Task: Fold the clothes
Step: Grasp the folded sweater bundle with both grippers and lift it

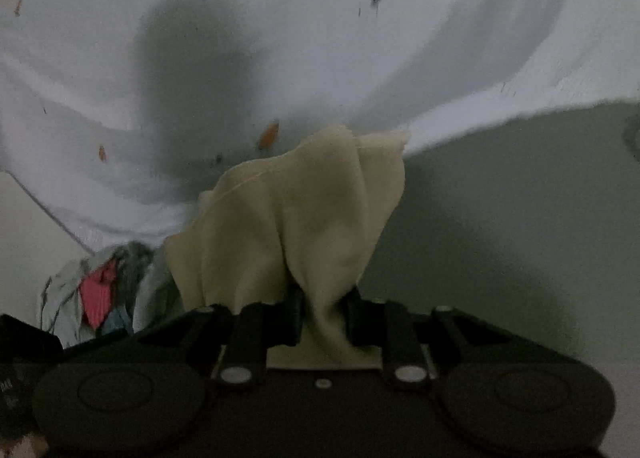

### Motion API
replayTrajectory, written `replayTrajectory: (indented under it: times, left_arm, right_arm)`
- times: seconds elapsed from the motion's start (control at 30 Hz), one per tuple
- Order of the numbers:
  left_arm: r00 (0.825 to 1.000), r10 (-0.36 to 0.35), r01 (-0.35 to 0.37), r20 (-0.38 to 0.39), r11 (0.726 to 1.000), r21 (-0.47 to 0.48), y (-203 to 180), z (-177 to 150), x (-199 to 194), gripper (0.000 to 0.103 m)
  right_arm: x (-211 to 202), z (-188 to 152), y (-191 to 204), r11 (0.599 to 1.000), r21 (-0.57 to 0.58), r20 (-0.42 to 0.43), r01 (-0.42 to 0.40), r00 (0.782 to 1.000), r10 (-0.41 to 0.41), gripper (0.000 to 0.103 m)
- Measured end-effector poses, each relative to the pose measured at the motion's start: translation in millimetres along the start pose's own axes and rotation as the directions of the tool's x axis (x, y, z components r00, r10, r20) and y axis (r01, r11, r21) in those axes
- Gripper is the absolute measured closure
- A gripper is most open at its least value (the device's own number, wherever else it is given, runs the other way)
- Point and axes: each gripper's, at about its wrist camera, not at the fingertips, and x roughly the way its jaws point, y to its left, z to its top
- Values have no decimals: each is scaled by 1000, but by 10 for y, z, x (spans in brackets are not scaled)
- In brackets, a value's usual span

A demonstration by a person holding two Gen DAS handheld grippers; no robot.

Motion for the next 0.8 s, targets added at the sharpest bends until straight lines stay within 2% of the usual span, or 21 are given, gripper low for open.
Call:
replayTrajectory:
  times: [0.17, 0.37, 0.57, 0.7, 0.8]
  left_arm:
    - [987, -151, 154, -46, 985, 83, -460, 83, 96, 79]
    - [946, -295, 313, -133, 939, 144, -1041, -41, 361, 79]
    - [919, -354, 384, -176, 905, 184, -1727, -369, 725, 79]
    - [908, -378, 410, -178, 890, 201, -2202, -654, 1047, 79]
    - [908, -381, 413, -172, 885, 215, -2579, -884, 1395, 79]
  right_arm:
    - [-635, 86, 6, 996, 9, 124, 87, 988, -87, 82]
    - [-1386, 93, -205, 975, 34, 229, 217, 948, -219, 82]
    - [-1907, 174, -553, 956, 39, 281, 292, 915, -291, 82]
    - [-2213, 241, -995, 956, 37, 322, 291, 902, -287, 81]
    - [-2462, 343, -1474, 959, 34, 348, 281, 896, -275, 81]
